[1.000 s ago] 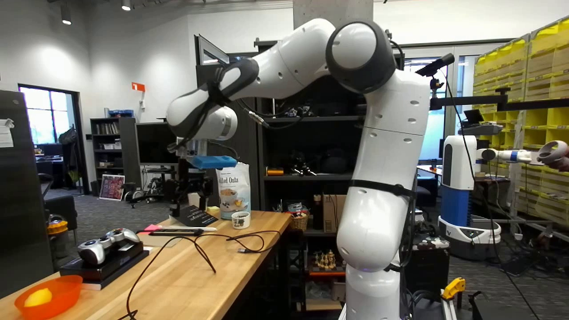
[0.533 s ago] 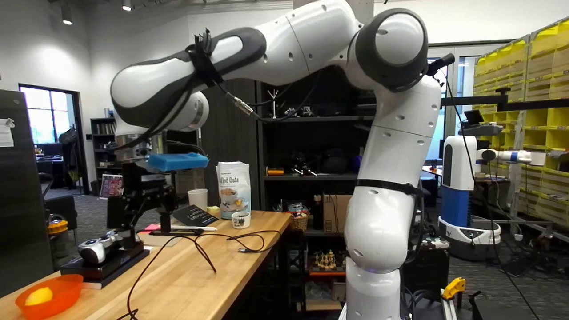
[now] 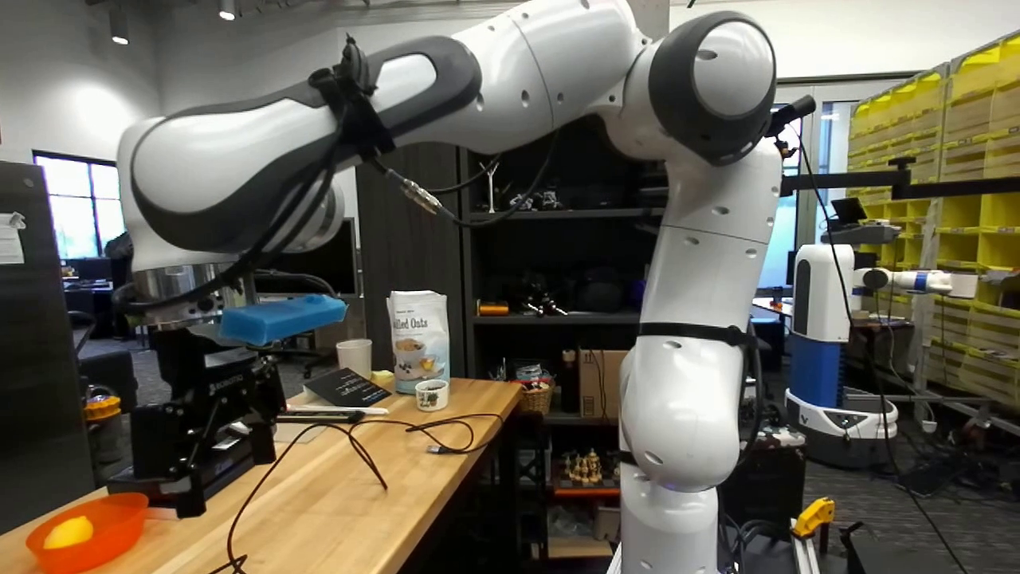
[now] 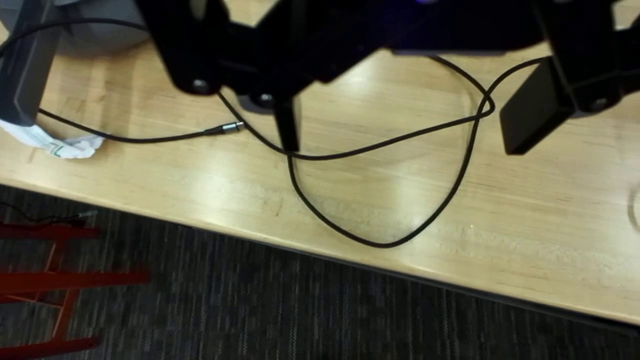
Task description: Move the black cable to the right.
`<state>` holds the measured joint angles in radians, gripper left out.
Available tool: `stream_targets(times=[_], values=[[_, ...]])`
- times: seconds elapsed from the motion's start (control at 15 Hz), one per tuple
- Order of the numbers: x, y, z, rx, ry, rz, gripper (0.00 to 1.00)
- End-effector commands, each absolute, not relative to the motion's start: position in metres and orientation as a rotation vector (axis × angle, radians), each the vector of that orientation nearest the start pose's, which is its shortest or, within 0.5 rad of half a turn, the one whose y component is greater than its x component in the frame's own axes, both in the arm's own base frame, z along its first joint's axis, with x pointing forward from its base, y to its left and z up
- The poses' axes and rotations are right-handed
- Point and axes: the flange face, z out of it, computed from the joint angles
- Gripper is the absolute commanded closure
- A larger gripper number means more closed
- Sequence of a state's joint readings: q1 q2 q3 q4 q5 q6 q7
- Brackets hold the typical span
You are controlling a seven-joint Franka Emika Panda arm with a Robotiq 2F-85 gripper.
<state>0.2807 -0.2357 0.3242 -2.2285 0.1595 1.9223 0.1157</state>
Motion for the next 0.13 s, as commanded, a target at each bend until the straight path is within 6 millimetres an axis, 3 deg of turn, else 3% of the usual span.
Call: stream_targets(times=[0.0, 0.07], values=[[0.3813, 0.2805, 0.4591, -3.030, -0.634, 0.156, 0.00], [0.3815, 0.2803, 0.4589, -3.030, -0.633, 0.157, 0.00]])
